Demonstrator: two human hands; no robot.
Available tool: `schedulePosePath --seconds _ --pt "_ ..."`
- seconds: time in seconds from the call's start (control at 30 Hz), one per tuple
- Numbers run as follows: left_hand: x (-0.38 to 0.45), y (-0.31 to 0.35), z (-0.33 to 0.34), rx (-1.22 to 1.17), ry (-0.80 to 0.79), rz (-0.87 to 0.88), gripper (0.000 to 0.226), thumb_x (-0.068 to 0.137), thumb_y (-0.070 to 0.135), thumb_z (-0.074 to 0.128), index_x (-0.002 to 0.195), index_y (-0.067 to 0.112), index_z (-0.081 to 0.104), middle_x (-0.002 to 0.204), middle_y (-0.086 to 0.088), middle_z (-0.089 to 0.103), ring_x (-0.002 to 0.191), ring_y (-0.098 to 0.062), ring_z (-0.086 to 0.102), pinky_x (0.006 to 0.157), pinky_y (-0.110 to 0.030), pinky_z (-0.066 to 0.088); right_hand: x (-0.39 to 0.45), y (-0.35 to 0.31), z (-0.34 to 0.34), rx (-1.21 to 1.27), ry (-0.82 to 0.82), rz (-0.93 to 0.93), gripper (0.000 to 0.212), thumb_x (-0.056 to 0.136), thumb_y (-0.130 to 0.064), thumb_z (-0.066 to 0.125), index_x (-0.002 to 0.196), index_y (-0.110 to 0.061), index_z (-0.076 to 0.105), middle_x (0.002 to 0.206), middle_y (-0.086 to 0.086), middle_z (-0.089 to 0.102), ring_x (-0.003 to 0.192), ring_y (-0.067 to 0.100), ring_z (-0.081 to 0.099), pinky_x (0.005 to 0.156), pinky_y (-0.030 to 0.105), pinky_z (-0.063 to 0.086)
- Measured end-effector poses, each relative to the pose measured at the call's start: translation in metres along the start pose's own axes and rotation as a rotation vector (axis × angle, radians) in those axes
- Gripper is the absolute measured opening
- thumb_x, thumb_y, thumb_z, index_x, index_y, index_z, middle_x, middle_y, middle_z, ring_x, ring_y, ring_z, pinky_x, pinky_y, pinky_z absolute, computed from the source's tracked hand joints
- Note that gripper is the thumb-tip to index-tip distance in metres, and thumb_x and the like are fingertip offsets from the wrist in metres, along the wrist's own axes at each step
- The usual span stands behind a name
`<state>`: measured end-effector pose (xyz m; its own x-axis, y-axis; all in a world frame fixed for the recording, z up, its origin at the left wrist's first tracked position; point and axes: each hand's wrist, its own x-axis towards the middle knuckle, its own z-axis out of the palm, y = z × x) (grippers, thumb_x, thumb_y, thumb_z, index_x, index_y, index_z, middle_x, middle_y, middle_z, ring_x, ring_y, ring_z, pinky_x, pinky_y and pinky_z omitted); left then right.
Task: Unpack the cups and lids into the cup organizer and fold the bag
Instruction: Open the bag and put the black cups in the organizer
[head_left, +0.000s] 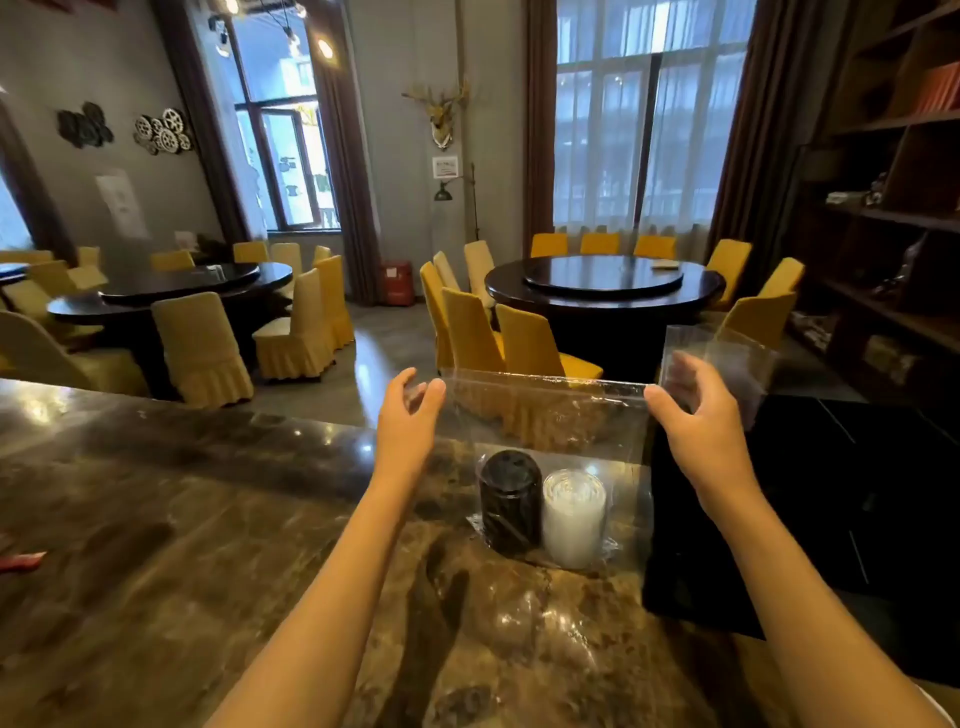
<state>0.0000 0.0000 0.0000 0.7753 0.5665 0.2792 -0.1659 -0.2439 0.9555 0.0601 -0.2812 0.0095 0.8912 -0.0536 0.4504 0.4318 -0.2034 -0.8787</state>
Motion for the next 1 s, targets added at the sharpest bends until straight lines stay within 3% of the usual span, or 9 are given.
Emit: schedulePosePath --seconds 0.07,0.17,0.27,0.37,0.47,0.57,0.73,1.0 --pt "0.014 -0.002 0.006 -0.003 0.004 -0.032 0.058 0.099 0.033 0.061 0.149 0.013 0.041 0.144 -0.012 0.054 0.119 -0.016 0.053 0.098 -0.030 0.043 0.010 0.007 0.006 0.067 0.011 0.040 0.050 0.096 -0.016 0.064 0.143 -0.010 0.048 0.137 0.009 0.059 0.123 0.019 0.056 0.096 0.024 0.046" --pt "0.034 -0.012 0.013 0.002 -0.050 -0.094 0.055 0.098 0.027 0.063 0.146 0.009 0.044 0.142 -0.016 0.056 0.127 -0.026 0.055 0.109 -0.042 0.046 0.018 0.021 0.013 0.092 -0.004 0.102 0.043 0.094 -0.013 0.066 0.136 -0.009 0.054 0.116 0.003 0.067 0.104 0.009 0.063 0.074 0.009 0.050" --pt "0.048 -0.022 0.016 -0.016 -0.121 -0.122 0.029 0.096 0.019 0.067 0.124 0.017 0.060 0.125 -0.013 0.066 0.118 -0.028 0.063 0.105 -0.046 0.050 0.021 0.029 0.017 0.143 -0.024 0.120 0.023 0.092 -0.012 0.069 0.115 -0.012 0.067 0.105 0.004 0.073 0.098 0.013 0.069 0.073 0.016 0.055" --pt "0.053 -0.033 0.019 -0.065 -0.162 -0.139 0.007 0.095 0.013 0.067 0.101 0.017 0.068 0.110 -0.015 0.074 0.110 -0.032 0.068 0.098 -0.043 0.055 0.020 0.036 0.021 0.125 -0.037 0.122 0.003 0.091 -0.014 0.071 0.093 -0.013 0.073 0.090 0.005 0.076 0.088 0.018 0.072 0.081 0.032 0.059" --pt "0.052 -0.037 0.019 -0.105 -0.163 -0.112 0.008 0.095 0.010 0.066 0.097 0.013 0.073 0.101 -0.016 0.076 0.105 -0.033 0.071 0.096 -0.043 0.057 0.017 0.035 0.021 0.146 -0.003 0.132 0.009 0.093 -0.012 0.068 0.086 -0.015 0.073 0.089 0.010 0.077 0.090 0.027 0.072 0.083 0.037 0.058" --pt "0.043 -0.035 0.011 -0.093 -0.167 -0.034 0.013 0.094 0.011 0.068 0.090 0.020 0.077 0.085 -0.004 0.079 0.092 -0.021 0.074 0.089 -0.038 0.059 0.011 0.030 0.015 0.163 0.015 0.105 0.010 0.093 -0.012 0.068 0.087 -0.010 0.075 0.085 0.010 0.076 0.083 0.023 0.070 0.078 0.034 0.056" --pt "0.016 -0.022 -0.009 -0.145 -0.179 0.040 0.018 0.094 0.019 0.068 0.085 0.028 0.080 0.085 -0.002 0.078 0.087 -0.018 0.074 0.084 -0.034 0.059 -0.004 0.013 0.003 0.183 0.000 0.045 0.015 0.096 -0.014 0.065 0.090 -0.004 0.075 0.083 0.012 0.075 0.077 0.022 0.066 0.076 0.036 0.056" --pt "-0.039 -0.013 -0.034 -0.158 -0.144 0.077 0.014 0.092 0.023 0.068 0.087 0.027 0.080 0.086 -0.005 0.077 0.087 -0.022 0.073 0.079 -0.035 0.060 -0.044 -0.001 -0.015 0.148 -0.030 -0.016 0.018 0.097 -0.011 0.060 0.086 -0.007 0.073 0.083 0.011 0.072 0.080 0.023 0.067 0.076 0.035 0.057"
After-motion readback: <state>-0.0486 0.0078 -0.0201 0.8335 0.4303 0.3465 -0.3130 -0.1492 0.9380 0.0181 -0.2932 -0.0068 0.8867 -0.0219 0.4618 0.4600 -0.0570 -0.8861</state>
